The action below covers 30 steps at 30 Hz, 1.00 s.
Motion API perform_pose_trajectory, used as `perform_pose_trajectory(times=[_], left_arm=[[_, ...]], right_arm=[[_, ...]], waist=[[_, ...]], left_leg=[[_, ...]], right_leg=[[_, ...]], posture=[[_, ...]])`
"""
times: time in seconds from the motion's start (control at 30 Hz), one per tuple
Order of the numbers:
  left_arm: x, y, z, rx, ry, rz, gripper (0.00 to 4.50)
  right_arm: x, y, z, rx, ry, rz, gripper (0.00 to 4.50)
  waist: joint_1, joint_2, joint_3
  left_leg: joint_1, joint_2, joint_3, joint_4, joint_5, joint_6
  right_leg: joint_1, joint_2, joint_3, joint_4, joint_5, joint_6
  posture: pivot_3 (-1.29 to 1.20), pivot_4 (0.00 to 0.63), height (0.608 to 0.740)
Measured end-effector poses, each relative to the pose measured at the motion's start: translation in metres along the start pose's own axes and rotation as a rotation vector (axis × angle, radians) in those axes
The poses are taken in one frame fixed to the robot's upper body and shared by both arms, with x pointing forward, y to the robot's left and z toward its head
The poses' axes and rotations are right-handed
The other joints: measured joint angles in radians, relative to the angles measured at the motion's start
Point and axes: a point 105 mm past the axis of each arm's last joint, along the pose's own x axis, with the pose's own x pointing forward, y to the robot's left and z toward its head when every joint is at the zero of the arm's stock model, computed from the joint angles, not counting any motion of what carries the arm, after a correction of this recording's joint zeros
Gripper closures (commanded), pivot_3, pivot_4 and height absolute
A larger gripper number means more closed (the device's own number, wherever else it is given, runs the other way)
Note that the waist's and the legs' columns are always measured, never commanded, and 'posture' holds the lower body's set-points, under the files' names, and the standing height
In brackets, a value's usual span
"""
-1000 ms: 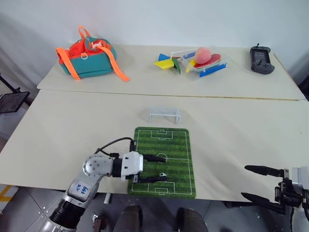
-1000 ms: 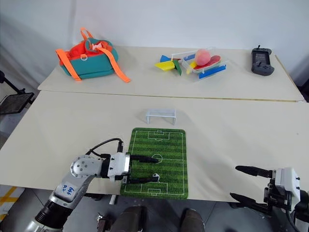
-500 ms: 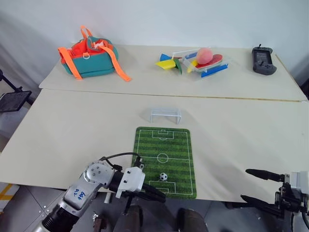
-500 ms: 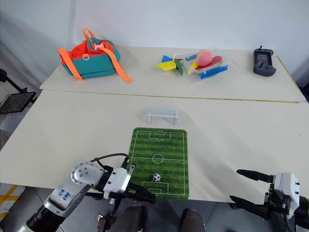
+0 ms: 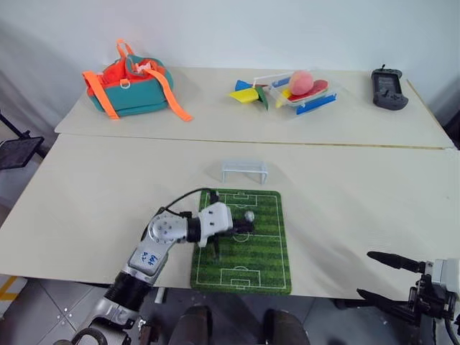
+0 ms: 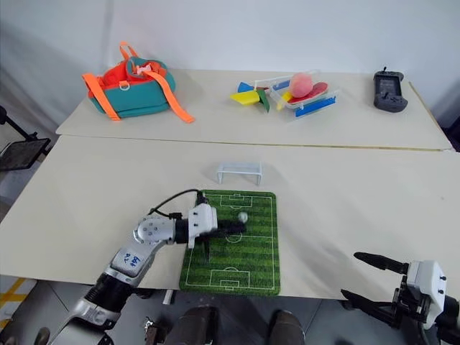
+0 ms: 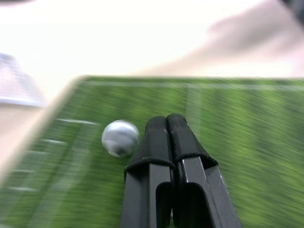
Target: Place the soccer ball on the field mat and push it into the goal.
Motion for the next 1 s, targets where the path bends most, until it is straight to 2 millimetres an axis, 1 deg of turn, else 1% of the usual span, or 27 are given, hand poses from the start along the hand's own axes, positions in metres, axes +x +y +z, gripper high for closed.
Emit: perform_pose_trajectory(times=[0.17, 0.4, 0.5, 0.53, 0.6, 0.7, 0.8, 0.83, 0.87, 0.93, 0.97, 1.0], left_arm=[[-0.015, 0.023, 0.004, -0.038, -0.022, 0.134, 4.45], [-0.035, 0.032, 0.011, -0.089, -0.063, 0.135, 4.45], [-0.045, 0.036, 0.016, -0.125, -0.093, 0.12, 4.45], [-0.049, 0.038, 0.017, -0.138, -0.095, 0.115, 4.08], [-0.055, 0.042, 0.015, -0.158, -0.081, 0.13, 3.6], [-0.066, 0.05, 0.011, -0.193, -0.049, 0.18, 2.63], [-0.079, 0.051, 0.01, -0.23, -0.064, 0.198, 1.7], [-0.086, 0.05, 0.008, -0.238, -0.059, 0.198, 1.32], [-0.091, 0.049, 0.006, -0.24, -0.05, 0.201, 1.1], [-0.101, 0.05, 0.004, -0.232, -0.035, 0.207, 0.41], [-0.11, 0.051, 0.003, -0.227, -0.022, 0.221, 0.09], [-0.119, 0.053, 0.001, -0.227, 0.003, 0.241, 0.04]], right_arm=[[0.003, -0.01, 0.005, -0.032, -0.026, -0.029, 0.0], [0.008, -0.024, 0.005, -0.04, -0.042, -0.05, 0.0], [0.014, -0.031, 0.007, -0.053, -0.053, -0.039, 0.0], [0.015, -0.033, 0.007, -0.06, -0.05, -0.037, 0.0], [0.014, -0.037, 0.008, -0.07, -0.048, -0.038, 0.0], [0.015, -0.041, 0.009, -0.081, -0.051, -0.035, 0.0], [0.017, -0.043, 0.007, -0.074, -0.051, -0.031, 0.0], [0.019, -0.044, 0.008, -0.077, -0.055, -0.022, 0.0], [0.02, -0.044, 0.008, -0.079, -0.058, -0.016, 0.0], [0.022, -0.045, 0.007, -0.071, -0.056, -0.012, 0.0], [0.023, -0.047, 0.007, -0.074, -0.057, -0.012, 0.0], [0.024, -0.049, 0.008, -0.078, -0.061, -0.015, 0.0]], waist=[[0.001, 0.0, 0.0], [0.0, 0.0, 0.0], [-0.004, 0.0, 0.0], [-0.004, 0.0, 0.0], [-0.004, 0.0, 0.0], [-0.005, 0.0, 0.0], [-0.009, 0.0, 0.0], [-0.012, 0.0, 0.0], [-0.016, 0.0, 0.0], [-0.022, 0.0, 0.0], [-0.023, 0.0, 0.0], [-0.025, 0.0, 0.0]], left_leg=[[0.0, 0.0, 0.0, 0.001, 0.0, 0.0], [0.0, 0.0, 0.0, 0.001, 0.0, 0.0], [0.0, 0.0, 0.0, 0.001, 0.0, 0.0], [0.0, 0.0, 0.0, 0.001, 0.0, 0.0], [0.0, 0.0, 0.0, 0.001, 0.0, 0.0], [0.0, 0.0, 0.0, 0.001, 0.0, 0.0], [0.0, 0.0, 0.0, 0.001, 0.0, 0.0], [0.0, 0.0, 0.0, 0.001, 0.0, 0.0], [0.0, 0.0, 0.0, 0.001, 0.0, 0.0], [0.0, 0.0, 0.0, 0.001, 0.0, 0.0], [0.0, 0.0, 0.001, 0.001, 0.0, 0.0], [0.0, 0.001, 0.001, 0.001, 0.0, 0.0]], right_leg=[[0.0, 0.0, 0.0, 0.0, 0.0, 0.0], [0.0, 0.0, 0.0, 0.0, 0.0, 0.0], [0.0, 0.0, 0.0, 0.001, 0.0, 0.0], [0.0, 0.0, 0.0, 0.001, 0.0, 0.0], [0.0, 0.0, 0.0, 0.002, 0.0, 0.0], [0.0, 0.0, 0.0, 0.003, 0.0, 0.0], [0.0, 0.0, 0.0, 0.006, 0.0, 0.0], [0.0, 0.0, 0.0, 0.006, 0.0, 0.0], [0.0, 0.0, 0.0, 0.007, 0.0, 0.0], [0.0, 0.0, 0.0, 0.007, 0.0, 0.0], [0.0, 0.0, 0.0, 0.006, 0.0, 0.0], [-0.001, 0.0, 0.0, 0.007, 0.0, 0.0]], posture=[[0.0, 0.15, 0.74], [0.0, 0.15, 0.74], [0.0, 0.15, 0.74], [0.0, 0.15, 0.74], [0.0, 0.15, 0.74], [0.0, 0.15, 0.74], [0.0, 0.15, 0.74], [0.0, 0.15, 0.74], [0.0, 0.15, 0.74], [0.0, 0.15, 0.74], [0.0, 0.15, 0.74], [0.0, 0.15, 0.74]])
